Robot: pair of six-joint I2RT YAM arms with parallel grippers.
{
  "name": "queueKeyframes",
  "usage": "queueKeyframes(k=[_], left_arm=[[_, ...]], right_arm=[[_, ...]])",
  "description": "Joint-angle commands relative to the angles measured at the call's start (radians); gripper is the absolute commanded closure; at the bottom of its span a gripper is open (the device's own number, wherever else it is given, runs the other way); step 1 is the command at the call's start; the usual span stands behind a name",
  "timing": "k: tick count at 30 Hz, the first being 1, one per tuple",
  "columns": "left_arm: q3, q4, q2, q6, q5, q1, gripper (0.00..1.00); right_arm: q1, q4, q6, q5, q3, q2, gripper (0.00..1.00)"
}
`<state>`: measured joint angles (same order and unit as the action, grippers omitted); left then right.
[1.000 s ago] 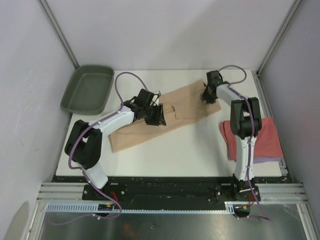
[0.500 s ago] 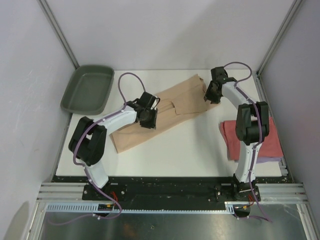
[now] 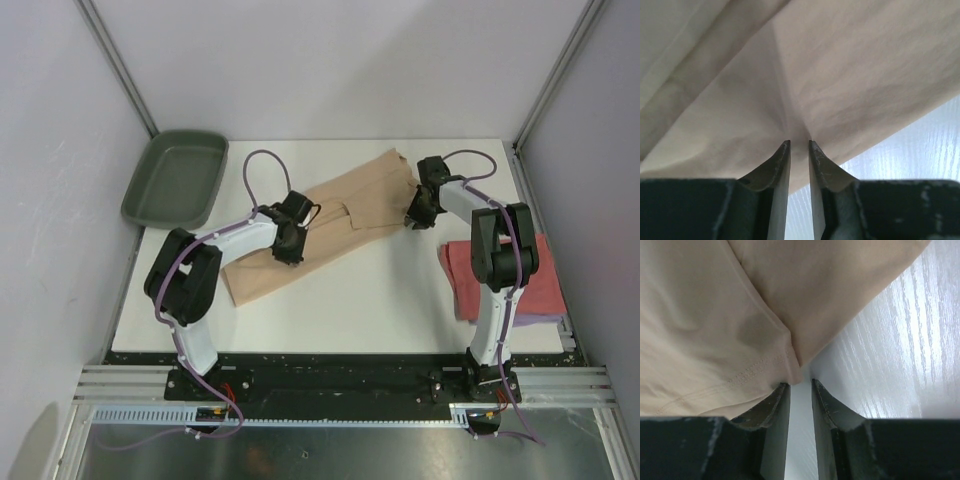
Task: Fold and stack the t-shirts
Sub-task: Rotate the tshirt 80 degrees
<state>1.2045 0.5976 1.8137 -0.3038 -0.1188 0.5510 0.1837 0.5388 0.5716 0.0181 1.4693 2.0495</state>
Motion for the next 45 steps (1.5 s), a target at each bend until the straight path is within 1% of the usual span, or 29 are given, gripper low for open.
queueKeyframes(k=[1, 5, 9, 13, 16, 18, 20, 23, 26, 30, 33, 37, 41, 45], left_arm=[[-0.031, 0.018, 0.005, 0.022, 0.063, -0.003, 0.76], [-0.051, 0.015, 0.004, -0.019, 0.171, 0.019, 0.77], [-0.007, 0.008, 0.028, -0.091, 0.26, 0.104, 0.78], [0.118, -0.019, 0.115, -0.191, 0.352, 0.222, 0.78], [0.245, -0.047, 0.208, -0.267, 0.43, 0.279, 0.79], [0.325, -0.076, 0.265, -0.312, 0.496, 0.296, 0.78], [0.409, -0.084, 0.309, -0.327, 0.544, 0.305, 0.78], [0.449, -0.085, 0.284, -0.309, 0.537, 0.303, 0.76], [0.371, -0.084, 0.164, -0.272, 0.457, 0.269, 0.75], [0.167, -0.068, -0.001, -0.219, 0.319, 0.195, 0.74], [0.02, -0.059, -0.089, -0.199, 0.215, 0.146, 0.76], [-0.116, -0.056, -0.173, -0.203, 0.101, 0.115, 0.77], [-0.195, -0.056, -0.228, -0.213, 0.025, 0.112, 0.77], [-0.252, -0.054, -0.243, -0.215, -0.017, 0.114, 0.77]], right_arm=[[-0.024, -0.053, 0.015, 0.015, 0.002, 0.027, 0.72], [-0.051, -0.042, 0.004, 0.035, 0.063, 0.075, 0.72], [-0.071, 0.001, -0.017, 0.082, 0.192, 0.163, 0.73], [-0.102, 0.051, -0.026, 0.097, 0.363, 0.266, 0.72], [-0.12, 0.104, -0.032, 0.099, 0.489, 0.322, 0.72], [-0.131, 0.124, -0.038, 0.097, 0.536, 0.335, 0.71], [-0.144, 0.145, -0.039, 0.08, 0.569, 0.338, 0.71], [-0.152, 0.178, -0.047, 0.071, 0.579, 0.302, 0.7], [-0.151, 0.162, -0.05, 0.067, 0.501, 0.203, 0.69], [-0.137, 0.117, -0.042, 0.068, 0.377, 0.063, 0.68], [-0.104, 0.088, -0.031, 0.069, 0.326, 0.008, 0.68], [-0.053, 0.07, -0.017, 0.06, 0.331, 0.018, 0.68], [-0.017, 0.034, 0.006, 0.029, 0.344, 0.065, 0.69], [-0.002, 0.001, 0.021, 0.015, 0.365, 0.12, 0.69]])
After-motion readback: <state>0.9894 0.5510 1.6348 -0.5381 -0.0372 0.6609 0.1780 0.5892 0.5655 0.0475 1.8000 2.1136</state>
